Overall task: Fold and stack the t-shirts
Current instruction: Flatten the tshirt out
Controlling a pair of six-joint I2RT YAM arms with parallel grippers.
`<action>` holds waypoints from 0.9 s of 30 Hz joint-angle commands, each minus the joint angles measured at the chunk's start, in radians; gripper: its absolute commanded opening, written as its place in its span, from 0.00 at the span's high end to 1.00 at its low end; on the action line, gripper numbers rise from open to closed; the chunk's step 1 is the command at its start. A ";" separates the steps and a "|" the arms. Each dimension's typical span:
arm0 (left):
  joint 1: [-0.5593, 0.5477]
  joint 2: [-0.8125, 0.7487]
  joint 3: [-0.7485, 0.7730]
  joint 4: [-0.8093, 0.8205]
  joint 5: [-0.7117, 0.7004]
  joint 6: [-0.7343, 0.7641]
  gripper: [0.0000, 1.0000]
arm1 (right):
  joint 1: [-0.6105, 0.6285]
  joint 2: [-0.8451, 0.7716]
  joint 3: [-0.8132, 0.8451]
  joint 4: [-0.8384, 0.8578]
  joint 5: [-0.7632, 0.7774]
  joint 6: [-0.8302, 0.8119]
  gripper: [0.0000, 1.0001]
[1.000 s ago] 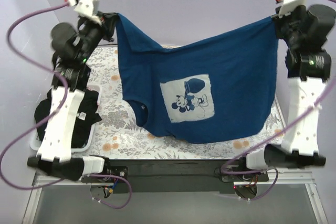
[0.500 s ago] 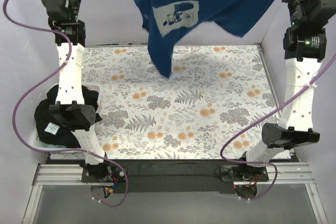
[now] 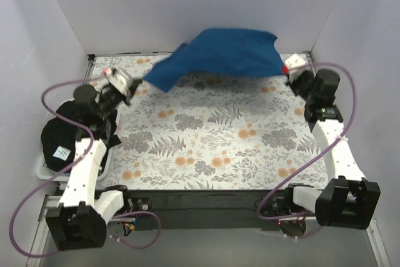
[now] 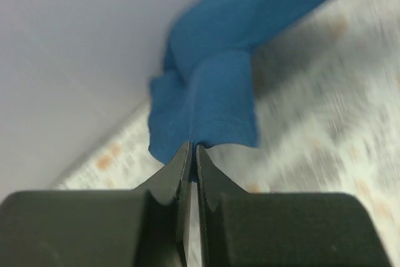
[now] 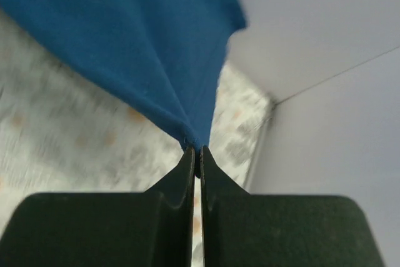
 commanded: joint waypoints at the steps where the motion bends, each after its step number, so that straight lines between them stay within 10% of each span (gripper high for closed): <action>1: -0.001 -0.192 -0.193 -0.369 0.229 0.450 1.00 | -0.004 -0.143 -0.171 0.011 -0.087 -0.251 0.99; 17: -0.002 -0.167 -0.373 -1.299 0.041 1.280 1.00 | 0.002 -0.206 -0.541 -0.356 0.011 -0.653 0.99; 27: -0.007 -0.104 -0.258 -1.440 0.112 1.219 1.00 | 0.002 -0.177 -0.469 -0.450 0.045 -0.648 0.97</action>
